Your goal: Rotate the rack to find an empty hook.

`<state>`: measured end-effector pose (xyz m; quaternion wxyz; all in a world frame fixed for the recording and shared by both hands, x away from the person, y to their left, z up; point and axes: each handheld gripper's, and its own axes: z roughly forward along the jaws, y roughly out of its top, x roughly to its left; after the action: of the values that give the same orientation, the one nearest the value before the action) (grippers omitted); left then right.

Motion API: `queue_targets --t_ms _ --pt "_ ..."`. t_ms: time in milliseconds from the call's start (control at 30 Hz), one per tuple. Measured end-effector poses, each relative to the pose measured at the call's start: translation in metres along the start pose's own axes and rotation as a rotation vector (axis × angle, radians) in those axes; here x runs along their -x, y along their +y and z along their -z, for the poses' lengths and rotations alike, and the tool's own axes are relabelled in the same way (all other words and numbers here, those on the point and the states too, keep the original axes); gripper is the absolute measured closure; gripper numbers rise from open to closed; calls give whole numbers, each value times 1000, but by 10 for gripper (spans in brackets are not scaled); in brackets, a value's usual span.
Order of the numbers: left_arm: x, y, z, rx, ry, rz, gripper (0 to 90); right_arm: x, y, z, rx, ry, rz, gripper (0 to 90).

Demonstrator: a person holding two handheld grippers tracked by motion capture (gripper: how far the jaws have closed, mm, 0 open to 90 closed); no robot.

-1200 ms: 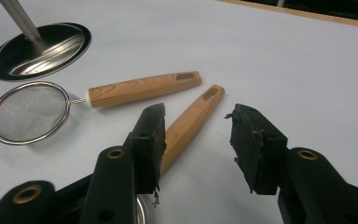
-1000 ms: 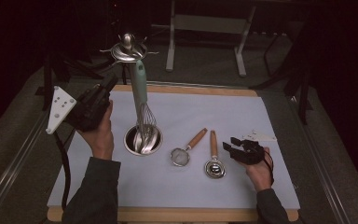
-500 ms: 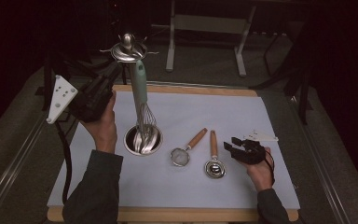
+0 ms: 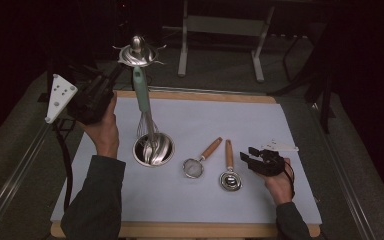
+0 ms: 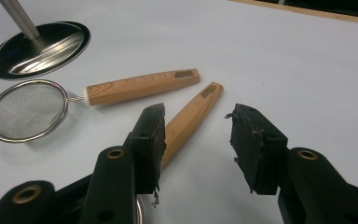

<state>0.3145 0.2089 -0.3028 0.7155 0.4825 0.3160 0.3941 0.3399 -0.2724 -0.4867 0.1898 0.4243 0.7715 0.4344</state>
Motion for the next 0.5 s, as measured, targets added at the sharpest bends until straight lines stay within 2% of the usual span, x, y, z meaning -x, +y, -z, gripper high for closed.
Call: queue_targets --t_ms 500 --pt "-12 1 -12 -24 58 29 900 1 -1 -1 -1 -2 -3 540"
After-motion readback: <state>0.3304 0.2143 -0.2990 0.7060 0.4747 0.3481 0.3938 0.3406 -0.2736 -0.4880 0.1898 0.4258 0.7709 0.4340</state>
